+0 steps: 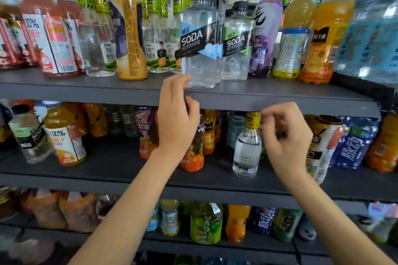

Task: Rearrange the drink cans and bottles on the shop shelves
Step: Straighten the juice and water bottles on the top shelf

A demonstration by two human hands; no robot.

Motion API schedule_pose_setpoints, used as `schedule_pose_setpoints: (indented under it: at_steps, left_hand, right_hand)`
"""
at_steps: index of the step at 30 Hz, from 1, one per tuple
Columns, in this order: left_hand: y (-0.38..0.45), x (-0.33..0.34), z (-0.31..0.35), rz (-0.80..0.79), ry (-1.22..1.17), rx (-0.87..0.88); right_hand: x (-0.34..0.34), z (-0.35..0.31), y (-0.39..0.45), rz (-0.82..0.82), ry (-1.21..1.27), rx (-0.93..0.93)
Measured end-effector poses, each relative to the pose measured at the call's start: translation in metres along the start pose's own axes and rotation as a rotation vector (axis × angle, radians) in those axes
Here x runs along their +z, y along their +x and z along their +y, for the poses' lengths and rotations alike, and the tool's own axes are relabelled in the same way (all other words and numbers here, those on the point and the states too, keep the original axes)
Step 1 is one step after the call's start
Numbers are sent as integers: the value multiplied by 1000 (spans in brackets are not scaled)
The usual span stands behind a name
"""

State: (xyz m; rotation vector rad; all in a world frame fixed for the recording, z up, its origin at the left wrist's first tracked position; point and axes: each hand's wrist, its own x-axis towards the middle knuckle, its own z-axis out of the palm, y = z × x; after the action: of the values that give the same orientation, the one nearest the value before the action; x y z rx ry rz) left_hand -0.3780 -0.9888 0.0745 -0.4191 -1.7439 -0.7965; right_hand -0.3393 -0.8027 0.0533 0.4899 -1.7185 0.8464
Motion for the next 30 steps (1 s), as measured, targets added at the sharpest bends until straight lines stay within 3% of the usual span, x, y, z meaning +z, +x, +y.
schedule_pose_setpoints:
  at_steps: [2,4,6,9,13,16,20,25,30]
  left_hand:
    - [-29,1,-5,-48,40,106]
    - [-45,3,-9,-93,16,152]
    - [-50,3,-8,-125,-7,149]
    - [-48,-2,-7,-165,37,152]
    - [-46,-14,-8,-274,102,149]
    - [-45,-22,-10,-333,109,173]
    - [-30,-38,-11,-233,85,118]
    - [8,-63,-22,-44,56,12]
    - [36,-80,-52,-99,92,-61]
  right_hand:
    - [-4,24,-40,-154,-107,98]
    - [5,52,-62,-368,-236,359]
    - [17,70,-66,-532,-213,642]
    - [38,75,-61,-579,-171,774]
    - [44,68,-68,-425,-126,757]
    - [33,53,-77,-488,-48,676]
    - [20,8,-70,-615,114,452]
    - [9,-63,-5,-534,344,220]
    - [31,-111,50,-437,386,91]
